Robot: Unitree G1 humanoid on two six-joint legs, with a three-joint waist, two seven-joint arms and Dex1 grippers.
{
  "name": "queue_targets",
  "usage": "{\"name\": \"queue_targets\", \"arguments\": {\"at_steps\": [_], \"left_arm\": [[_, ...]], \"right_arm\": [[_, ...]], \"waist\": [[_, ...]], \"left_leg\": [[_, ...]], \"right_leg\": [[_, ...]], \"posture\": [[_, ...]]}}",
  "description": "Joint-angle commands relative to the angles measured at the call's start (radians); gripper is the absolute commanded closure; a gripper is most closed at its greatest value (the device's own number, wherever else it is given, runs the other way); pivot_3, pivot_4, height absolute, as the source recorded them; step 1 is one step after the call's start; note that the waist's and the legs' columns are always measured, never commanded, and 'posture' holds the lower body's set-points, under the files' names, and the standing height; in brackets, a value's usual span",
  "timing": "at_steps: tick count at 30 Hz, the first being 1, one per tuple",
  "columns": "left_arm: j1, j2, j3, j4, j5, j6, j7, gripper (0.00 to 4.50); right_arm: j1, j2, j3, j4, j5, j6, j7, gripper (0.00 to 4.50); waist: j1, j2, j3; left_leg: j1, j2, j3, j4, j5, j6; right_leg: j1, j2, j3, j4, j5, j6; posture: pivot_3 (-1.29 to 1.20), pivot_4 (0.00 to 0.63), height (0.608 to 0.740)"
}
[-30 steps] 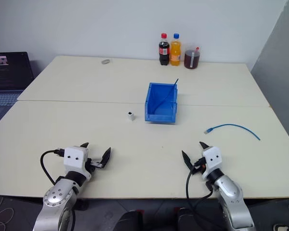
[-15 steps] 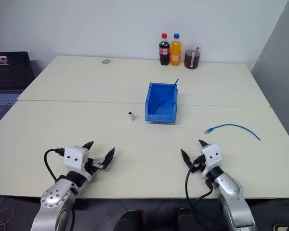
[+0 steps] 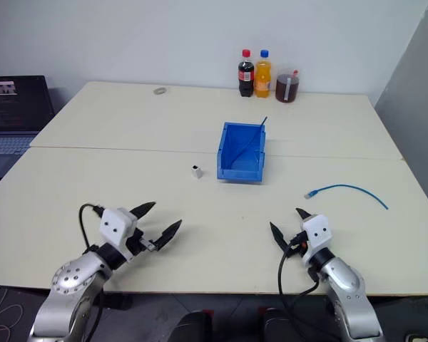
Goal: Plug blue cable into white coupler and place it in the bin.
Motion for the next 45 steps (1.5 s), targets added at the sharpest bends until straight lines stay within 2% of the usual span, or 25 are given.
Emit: {"name": "queue_targets", "arguments": {"at_steps": [1, 4, 7, 11, 14, 19, 22, 27, 30, 38, 45], "left_arm": [[-0.074, 0.077, -0.061, -0.078, -0.101, 0.144, -0.143, 0.0], [-0.134, 0.127, -0.093, -0.088, -0.144, 0.226, -0.214, 0.0], [-0.184, 0.143, -0.113, -0.084, -0.155, 0.257, -0.249, 0.0], [-0.241, 0.142, -0.148, -0.078, -0.141, 0.246, -0.285, 0.0], [-0.256, 0.127, -0.156, -0.071, -0.138, 0.253, -0.271, 0.0], [-0.278, 0.11, -0.185, -0.074, -0.096, 0.246, -0.24, 0.0], [-0.29, 0.097, -0.198, -0.1, -0.095, 0.271, -0.221, 0.0], [-0.293, 0.092, -0.208, -0.124, -0.094, 0.288, -0.204, 0.0], [-0.278, 0.1, -0.203, -0.142, -0.09, 0.292, -0.199, 0.0], [-0.228, 0.159, -0.201, -0.139, -0.059, 0.256, -0.245, 0.0], [-0.195, 0.208, -0.201, -0.106, -0.009, 0.199, -0.283, 0.0]], "right_arm": [[-0.002, -0.149, -0.133, -0.044, 0.104, 0.054, 0.127, 0.01], [-0.081, -0.302, -0.196, 0.016, 0.176, 0.171, 0.228, 0.01], [-0.195, -0.434, -0.185, 0.105, 0.182, 0.246, 0.335, 0.01], [-0.479, -0.571, -0.001, 0.396, 0.025, 0.151, 0.567, 0.01], [-0.684, -0.565, 0.109, 0.611, -0.065, 0.085, 0.672, 0.01], [-1.01, -0.47, 0.257, 1.044, -0.242, -0.094, 0.752, 0.01], [-1.13, -0.417, 0.309, 1.244, -0.324, -0.169, 0.761, 0.01], [-1.227, -0.37, 0.348, 1.426, -0.416, -0.221, 0.75, 0.01], [-1.254, -0.355, 0.368, 1.476, -0.456, -0.227, 0.781, 0.55], [-1.258, -0.322, 0.362, 1.496, -0.482, -0.278, 0.818, 2.35], [-1.252, -0.308, 0.356, 1.474, -0.475, -0.304, 0.893, 4.19]], "waist": [[-0.001, 0.0, 0.0], [-0.008, 0.001, 0.001], [-0.019, 0.002, 0.001], [-0.03, 0.004, 0.002], [-0.031, 0.004, 0.003], [-0.032, 0.005, 0.004], [-0.029, 0.005, 0.004], [-0.022, 0.006, 0.005], [-0.022, 0.006, 0.005], [-0.025, 0.006, 0.005], [-0.031, 0.006, 0.005]], "left_leg": [[0.0, 0.0, 0.0, 0.0, 0.0, 0.0], [0.0, 0.0, 0.001, 0.001, 0.0, 0.0], [0.002, 0.001, 0.001, 0.001, 0.0, 0.0], [0.002, 0.002, 0.0, 0.0, 0.0, 0.001], [0.002, 0.002, 0.0, 0.0, 0.0, 0.001], [0.0, 0.001, 0.001, 0.001, 0.0, 0.001], [-0.001, 0.001, 0.001, 0.001, 0.0, 0.001], [-0.003, -0.001, 0.0, 0.001, 0.0, 0.0], [-0.003, -0.001, 0.0, 0.002, 0.0, 0.0], [-0.001, -0.001, 0.0, 0.002, 0.0, 0.0], [0.002, 0.0, 0.0, 0.002, 0.0, 0.0]], "right_leg": [[0.0, 0.0, 0.0, 0.0, 0.0, 0.001], [0.0, 0.0, 0.001, 0.0, 0.002, 0.003], [0.0, 0.002, 0.001, 0.001, 0.002, 0.004], [0.0, 0.004, 0.001, 0.001, 0.002, 0.003], [0.0, 0.004, 0.001, 0.0, 0.002, 0.003], [-0.001, 0.003, 0.002, -0.001, 0.004, -0.003], [-0.001, 0.002, 0.001, -0.001, 0.004, -0.003], [-0.001, 0.0, 0.0, -0.001, 0.004, -0.003], [-0.001, 0.0, -0.001, 0.0, 0.004, -0.003], [0.0, 0.0, -0.001, 0.001, 0.005, -0.003], [0.002, 0.0, 0.0, 0.001, 0.005, -0.002]], "posture": [[0.0, 0.15, 0.74], [0.0, 0.15, 0.74], [0.0, 0.15, 0.74], [0.0, 0.15, 0.74], [0.0, 0.15, 0.74], [0.0, 0.15, 0.74], [0.0, 0.15, 0.74], [0.0, 0.15, 0.74], [0.0, 0.15, 0.74], [0.0, 0.15, 0.74], [0.0, 0.15, 0.74]]}}
